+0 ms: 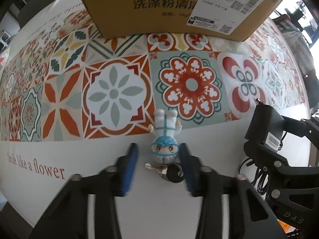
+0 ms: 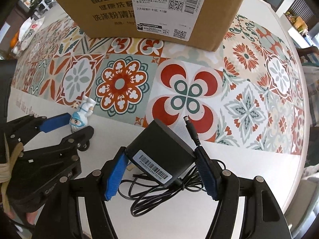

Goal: Organize rigid objects
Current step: 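Grasp the figurine keychain with the left tool while the right tool grasps the black adapter, then carry the keychain and black adapter over the box and lower them inside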

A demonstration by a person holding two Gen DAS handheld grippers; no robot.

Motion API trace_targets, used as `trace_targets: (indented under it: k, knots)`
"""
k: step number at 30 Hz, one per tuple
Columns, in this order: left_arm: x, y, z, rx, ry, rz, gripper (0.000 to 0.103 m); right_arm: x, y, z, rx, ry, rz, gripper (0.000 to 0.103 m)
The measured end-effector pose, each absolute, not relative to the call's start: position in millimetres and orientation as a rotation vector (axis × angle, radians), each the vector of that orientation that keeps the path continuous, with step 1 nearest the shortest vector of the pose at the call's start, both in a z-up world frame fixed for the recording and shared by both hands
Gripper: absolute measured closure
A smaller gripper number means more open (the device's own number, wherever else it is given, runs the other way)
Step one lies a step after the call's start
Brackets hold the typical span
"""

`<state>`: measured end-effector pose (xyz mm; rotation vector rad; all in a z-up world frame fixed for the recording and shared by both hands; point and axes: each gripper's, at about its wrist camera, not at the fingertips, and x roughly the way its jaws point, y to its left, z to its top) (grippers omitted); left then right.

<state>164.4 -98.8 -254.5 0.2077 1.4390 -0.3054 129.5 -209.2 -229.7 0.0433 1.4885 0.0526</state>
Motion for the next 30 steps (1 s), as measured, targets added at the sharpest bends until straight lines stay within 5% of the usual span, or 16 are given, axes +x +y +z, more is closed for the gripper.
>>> trace_targets:
  k: [3,30]
  knots:
    - [168,-99,-255,0.181,1.438,-0.320,0.076,130,-206,-228,0.047,1.482,0.053,0.035]
    - [148,-78,-138,0.141,1.169,-0.378,0.076,118,-212,-140,0.129,1.272,0.044,0.036]
